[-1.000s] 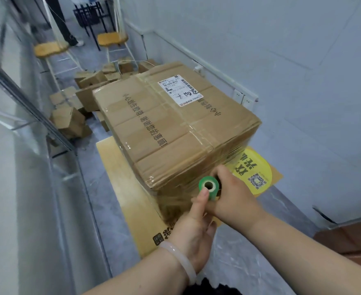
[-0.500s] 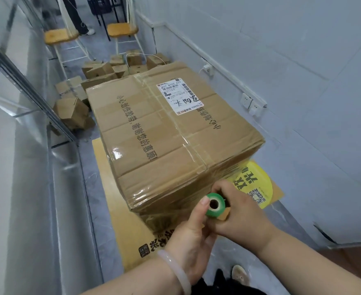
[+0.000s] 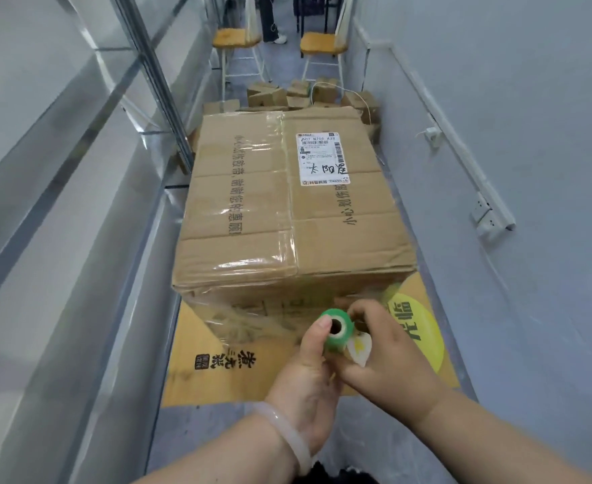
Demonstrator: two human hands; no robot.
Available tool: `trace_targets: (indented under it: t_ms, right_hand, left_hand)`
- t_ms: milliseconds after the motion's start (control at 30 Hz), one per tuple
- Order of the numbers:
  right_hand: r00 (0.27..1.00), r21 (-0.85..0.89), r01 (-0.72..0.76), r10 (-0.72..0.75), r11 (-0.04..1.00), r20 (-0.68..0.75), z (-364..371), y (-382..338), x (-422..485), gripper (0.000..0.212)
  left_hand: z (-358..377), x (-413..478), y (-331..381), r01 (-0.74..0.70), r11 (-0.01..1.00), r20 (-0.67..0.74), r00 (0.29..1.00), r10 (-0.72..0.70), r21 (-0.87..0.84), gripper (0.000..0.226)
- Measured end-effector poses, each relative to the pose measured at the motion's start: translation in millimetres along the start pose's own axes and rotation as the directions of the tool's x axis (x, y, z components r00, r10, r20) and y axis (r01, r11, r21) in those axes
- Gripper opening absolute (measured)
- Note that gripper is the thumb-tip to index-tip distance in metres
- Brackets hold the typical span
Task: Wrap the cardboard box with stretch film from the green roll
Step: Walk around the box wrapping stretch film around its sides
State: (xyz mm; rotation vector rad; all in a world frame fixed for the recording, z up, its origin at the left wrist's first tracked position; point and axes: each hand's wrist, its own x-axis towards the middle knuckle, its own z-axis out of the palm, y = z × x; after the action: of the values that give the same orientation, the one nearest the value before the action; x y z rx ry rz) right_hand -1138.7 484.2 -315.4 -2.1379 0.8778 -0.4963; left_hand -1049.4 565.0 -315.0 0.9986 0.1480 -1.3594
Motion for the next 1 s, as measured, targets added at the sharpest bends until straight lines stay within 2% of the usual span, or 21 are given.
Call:
trace_targets:
  t_ms: [33,133,167,233,300,400,467,567,600,700,767,867,1000]
  right_hand:
    - [1.0,0.034,-0.005,0.005,0.999,-0.003,-1.8,0.7,0.3,0.04]
    - [1.0,0.098,0.002,-0.002,0.995,0.0,-6.7,6.3,6.0,0.046]
    - [1.0,0.082,0.017,-0.018,0.997,0.012,-8.5,8.2,8.5,0.05]
    - [0.997,-0.008,0.069,-0.069,0.998,0.029,-11.1,11.8,12.5,0.049]
    - [0.997,-0.055,0.078,-0.077,0.995,0.023,-11.0,14.6,13.3,0.038]
    - [1.0,-0.023,-0.023,0.024,0.999,0.013,-12.1,17.2,9.4,0.037]
    - [0.998,0.006,-0.066,0.066,0.998,-0.022,-15.4,20.4,6.9,0.041]
    - [0.999,-0.022,-0.018,0.017,1.0,-0.034,-27.8,20.4,9.4,0.043]
    - [1.0,-0.044,0.016,-0.017,0.999,-0.027,-32.3,21.0,11.9,0.042]
    - [0.993,-0.115,0.118,-0.118,0.986,0.011,-42.9,27.1,22.0,0.034]
    - [0.979,-0.176,0.202,-0.191,0.964,0.079,-48.6,35.7,26.4,0.029]
    - [0.946,-0.206,0.291,-0.249,0.934,0.21,-61.8,48.0,32.9,0.038]
    - [0.829,-0.209,0.471,-0.35,0.857,0.437,-84.8,59.7,49.8,0.058]
  left_hand:
    - [2.4,0.6,-4.1,-0.011,1.0,-0.014,1.0,0.011,0.0,0.041]
    - [5.7,9.1,-11.1,-0.026,0.999,-0.047,0.999,0.027,0.022,0.098]
    - [6.0,12.9,-12.4,-0.022,1.0,-0.057,0.998,0.023,0.022,0.11]
    - [5.5,21.0,-14.3,-0.01,0.999,-0.073,0.997,0.013,0.039,0.116]
    - [5.5,26.9,-15.0,0.003,1.0,-0.056,0.998,-0.001,0.027,0.125]
    - [9.4,31.0,-19.8,0.033,0.999,-0.021,0.999,-0.032,0.025,0.142]
    - [13.0,32.1,-22.9,0.031,0.999,-0.011,0.999,-0.031,0.037,0.137]
    - [23.1,33.0,-22.6,0.009,0.998,0.027,1.0,-0.011,0.068,0.12]
    - [27.0,32.7,-22.7,-0.003,0.998,0.034,0.999,0.001,0.057,0.124]
    - [35.4,34.3,-25.5,-0.059,0.998,-0.025,0.998,0.059,0.007,0.153]
    - [40.5,37.1,-31.4,-0.093,0.996,-0.074,0.993,0.092,-0.015,0.155]
    - [53.3,40.3,-36.9,-0.164,0.985,-0.187,0.971,0.152,-0.055,0.15]
    - [71.2,47.6,-44.4,-0.291,0.951,-0.333,0.912,0.242,-0.106,0.143]
